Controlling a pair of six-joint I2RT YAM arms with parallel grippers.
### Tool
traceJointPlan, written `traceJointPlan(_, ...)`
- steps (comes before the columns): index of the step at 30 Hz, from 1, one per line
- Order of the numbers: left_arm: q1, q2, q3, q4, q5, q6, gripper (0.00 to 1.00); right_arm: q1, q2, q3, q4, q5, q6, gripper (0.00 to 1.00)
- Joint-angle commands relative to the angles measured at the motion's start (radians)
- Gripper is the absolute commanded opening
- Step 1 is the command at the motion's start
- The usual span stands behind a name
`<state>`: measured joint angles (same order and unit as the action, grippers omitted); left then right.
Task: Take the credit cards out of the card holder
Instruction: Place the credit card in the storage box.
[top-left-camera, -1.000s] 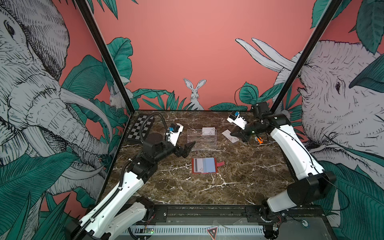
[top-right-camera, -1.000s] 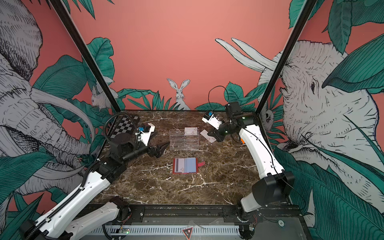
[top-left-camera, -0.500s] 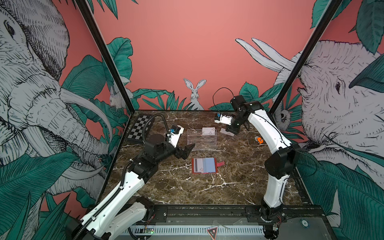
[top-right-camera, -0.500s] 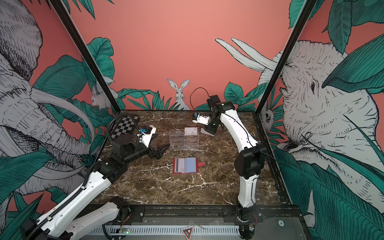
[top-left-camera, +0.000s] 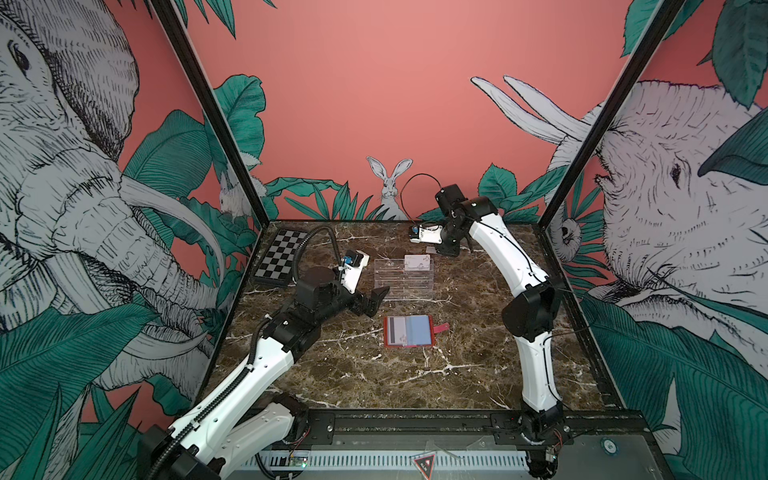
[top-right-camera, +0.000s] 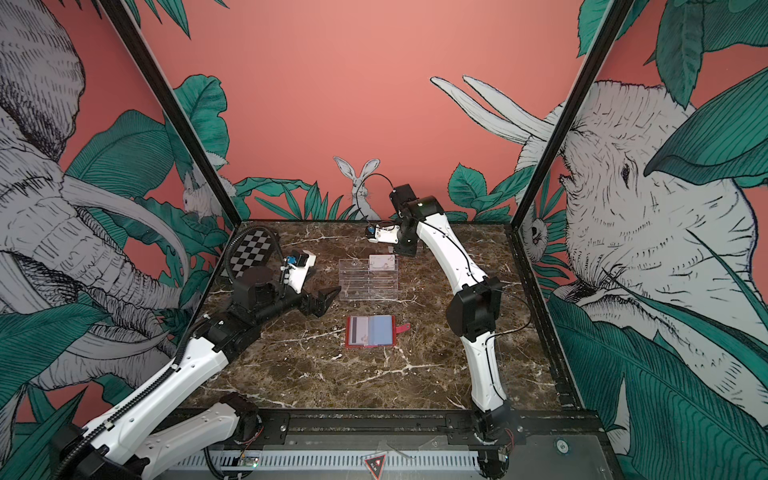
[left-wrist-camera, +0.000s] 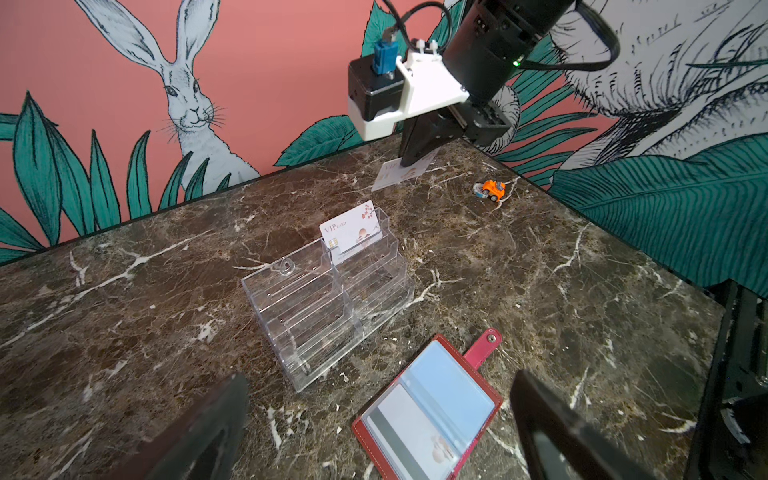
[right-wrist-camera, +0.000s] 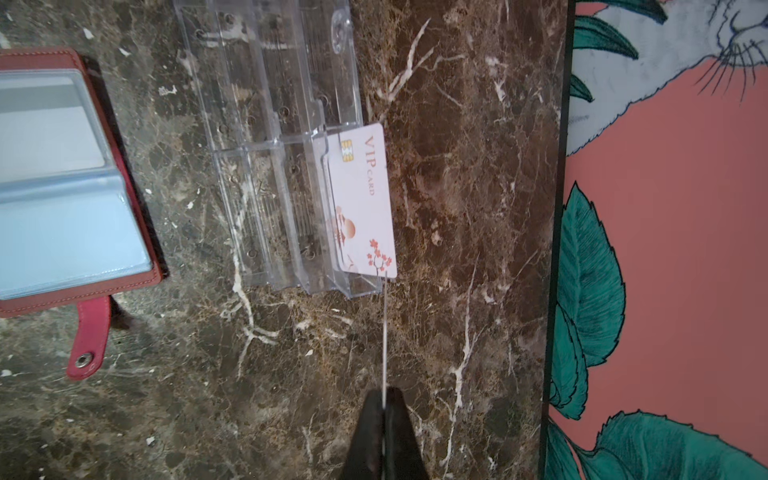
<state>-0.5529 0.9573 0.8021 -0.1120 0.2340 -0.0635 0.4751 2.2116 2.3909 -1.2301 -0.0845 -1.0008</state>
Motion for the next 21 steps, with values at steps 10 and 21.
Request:
traceJointPlan(10,0.001,-0.040,-0.039,0.002,-0.030,-0.024,0.99,0.060,0.070,0.053,0.073,-0.007,-0.035,0.00)
traceJointPlan(21,0.000,-0.046,-0.053,0.002,-0.021,-0.041,0.99,0.078,0.102,0.059,0.115,-0.040,-0.021,0.00)
